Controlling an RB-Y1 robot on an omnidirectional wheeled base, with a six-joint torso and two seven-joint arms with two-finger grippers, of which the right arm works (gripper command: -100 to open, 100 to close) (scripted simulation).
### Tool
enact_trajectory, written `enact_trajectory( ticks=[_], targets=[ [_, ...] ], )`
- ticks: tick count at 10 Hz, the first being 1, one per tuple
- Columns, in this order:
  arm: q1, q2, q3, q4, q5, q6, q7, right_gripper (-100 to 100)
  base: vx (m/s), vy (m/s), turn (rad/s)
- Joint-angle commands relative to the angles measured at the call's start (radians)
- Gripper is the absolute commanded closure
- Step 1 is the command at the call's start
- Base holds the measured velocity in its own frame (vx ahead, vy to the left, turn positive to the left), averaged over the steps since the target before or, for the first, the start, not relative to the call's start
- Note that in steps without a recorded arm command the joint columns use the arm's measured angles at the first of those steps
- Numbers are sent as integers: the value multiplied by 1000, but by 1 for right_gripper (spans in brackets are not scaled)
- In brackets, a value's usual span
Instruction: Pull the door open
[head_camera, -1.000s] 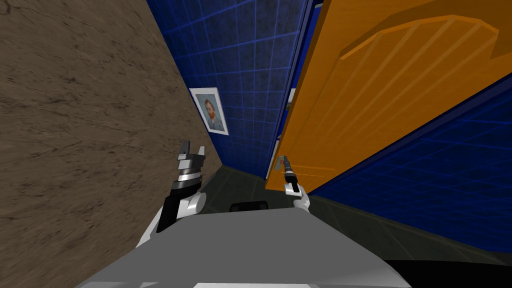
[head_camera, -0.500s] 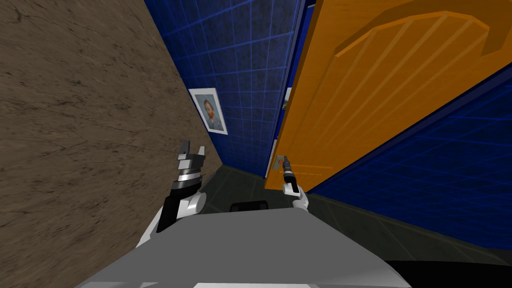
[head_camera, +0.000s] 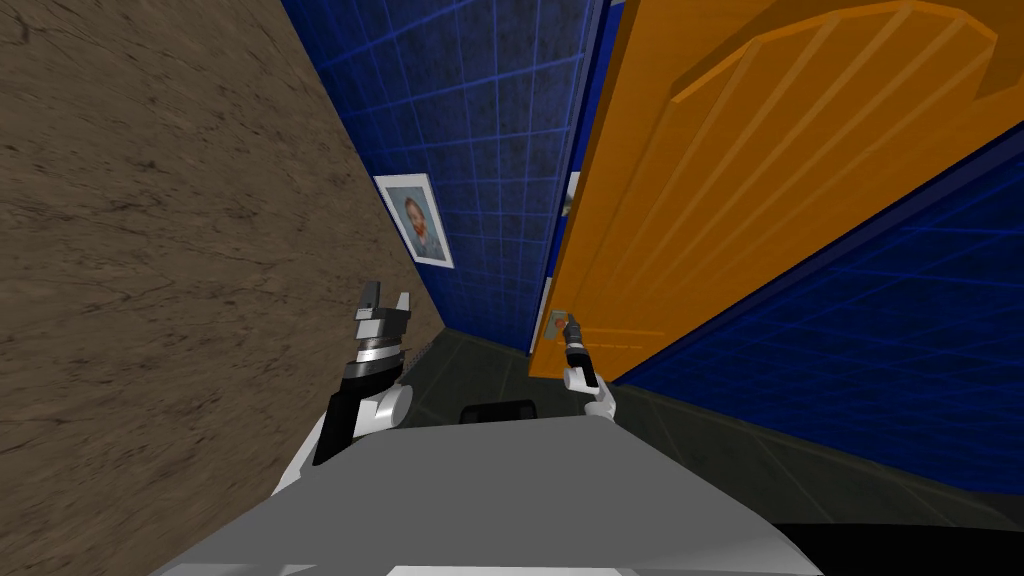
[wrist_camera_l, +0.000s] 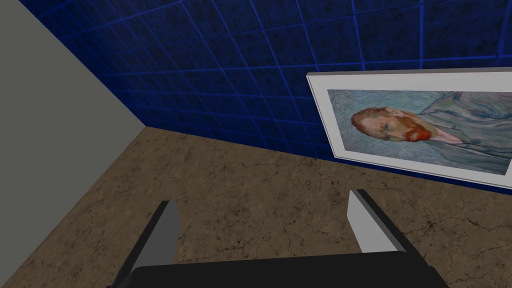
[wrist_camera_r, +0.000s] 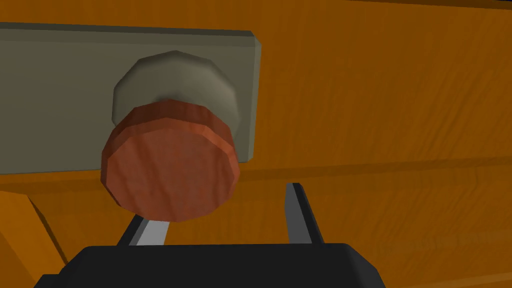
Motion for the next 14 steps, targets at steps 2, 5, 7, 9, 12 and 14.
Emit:
enact_trajectory(
  ticks=[2,5,7,9,12,14],
  targets=[
    [-7,14,44,-22,-36,-8,-27,100,-23,-32,25],
    [-2,8,70,-28,-90,-10,-68,100,-4,-7,-13],
    [-2,8,72,-28,-101,-10,-68,100,-26,-22,26],
    [-2,8,72,-28,-101,-10,-68,100,-3,7,3],
    [4,3,100,-33,-165,-12,-109,100,-22,-32,10],
    [4,3,100,-24,-165,-12,-109,100,0,2,7]
  ],
)
